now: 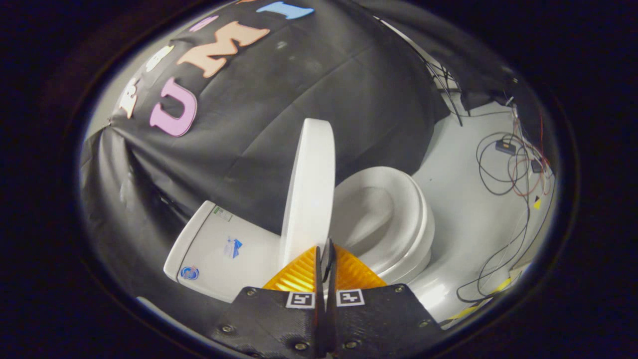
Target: Open the toilet lid.
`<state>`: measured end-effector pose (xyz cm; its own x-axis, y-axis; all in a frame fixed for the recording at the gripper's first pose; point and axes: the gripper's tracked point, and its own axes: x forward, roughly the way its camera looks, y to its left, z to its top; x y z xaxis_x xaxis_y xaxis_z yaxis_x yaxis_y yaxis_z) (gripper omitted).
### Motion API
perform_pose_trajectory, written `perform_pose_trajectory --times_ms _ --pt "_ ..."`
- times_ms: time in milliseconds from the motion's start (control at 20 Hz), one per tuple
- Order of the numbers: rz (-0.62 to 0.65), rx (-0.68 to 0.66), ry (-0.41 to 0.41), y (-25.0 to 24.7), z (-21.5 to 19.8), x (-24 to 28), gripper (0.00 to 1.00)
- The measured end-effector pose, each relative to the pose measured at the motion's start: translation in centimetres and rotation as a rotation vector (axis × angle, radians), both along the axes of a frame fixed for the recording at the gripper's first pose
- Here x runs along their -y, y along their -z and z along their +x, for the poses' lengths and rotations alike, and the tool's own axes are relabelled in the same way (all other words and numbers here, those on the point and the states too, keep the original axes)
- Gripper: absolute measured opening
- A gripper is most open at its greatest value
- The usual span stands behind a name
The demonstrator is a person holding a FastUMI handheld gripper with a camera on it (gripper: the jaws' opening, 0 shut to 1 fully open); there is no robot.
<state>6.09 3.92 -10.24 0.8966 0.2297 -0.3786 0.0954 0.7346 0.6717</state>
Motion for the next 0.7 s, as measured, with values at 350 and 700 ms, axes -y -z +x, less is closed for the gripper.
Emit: perform_pose_trajectory --times_ms 350,700 --pt "-0.080 0.037 -0.023 -1.04 -0.17 -0.19 0.01" --pt "-0.273 0.092 -0.052 -1.14 -0.06 0.65 0.02"
